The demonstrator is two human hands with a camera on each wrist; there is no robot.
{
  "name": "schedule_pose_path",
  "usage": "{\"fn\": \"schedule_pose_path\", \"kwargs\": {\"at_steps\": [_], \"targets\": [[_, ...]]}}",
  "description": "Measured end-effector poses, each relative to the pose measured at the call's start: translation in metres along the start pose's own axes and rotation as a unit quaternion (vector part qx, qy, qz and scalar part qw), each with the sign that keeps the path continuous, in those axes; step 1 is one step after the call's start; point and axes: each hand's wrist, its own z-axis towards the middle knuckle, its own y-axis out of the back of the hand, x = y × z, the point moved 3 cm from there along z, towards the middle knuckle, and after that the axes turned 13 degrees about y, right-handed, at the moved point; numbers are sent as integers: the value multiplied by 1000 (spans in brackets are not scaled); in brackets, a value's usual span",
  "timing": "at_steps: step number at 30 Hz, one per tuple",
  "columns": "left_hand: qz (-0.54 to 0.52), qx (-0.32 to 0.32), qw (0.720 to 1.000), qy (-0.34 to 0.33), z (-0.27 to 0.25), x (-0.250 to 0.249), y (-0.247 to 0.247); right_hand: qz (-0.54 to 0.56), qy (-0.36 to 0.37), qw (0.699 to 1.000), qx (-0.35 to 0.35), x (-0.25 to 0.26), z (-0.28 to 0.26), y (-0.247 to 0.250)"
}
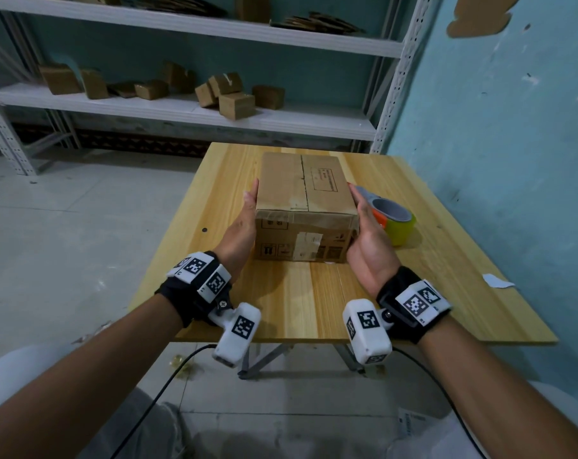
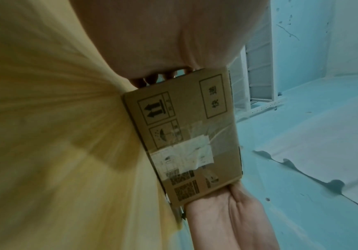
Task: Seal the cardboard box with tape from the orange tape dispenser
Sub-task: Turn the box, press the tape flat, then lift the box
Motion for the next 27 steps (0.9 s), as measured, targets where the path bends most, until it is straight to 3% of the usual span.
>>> {"fn": "schedule_pose_path", "kwargs": {"at_steps": [6, 16, 23, 27], "targets": [[-24, -57, 998, 34, 1, 4, -2, 18, 0, 999, -27, -3, 1, 0], [-6, -121, 992, 23, -1, 2, -2, 6, -1, 999, -50, -8, 1, 1], [9, -106, 993, 50, 9, 13, 6, 1, -4, 998, -55, -7, 2, -1], [2, -67, 996, 66, 9, 4, 9, -19, -17, 997, -73, 0, 7, 5]]}}
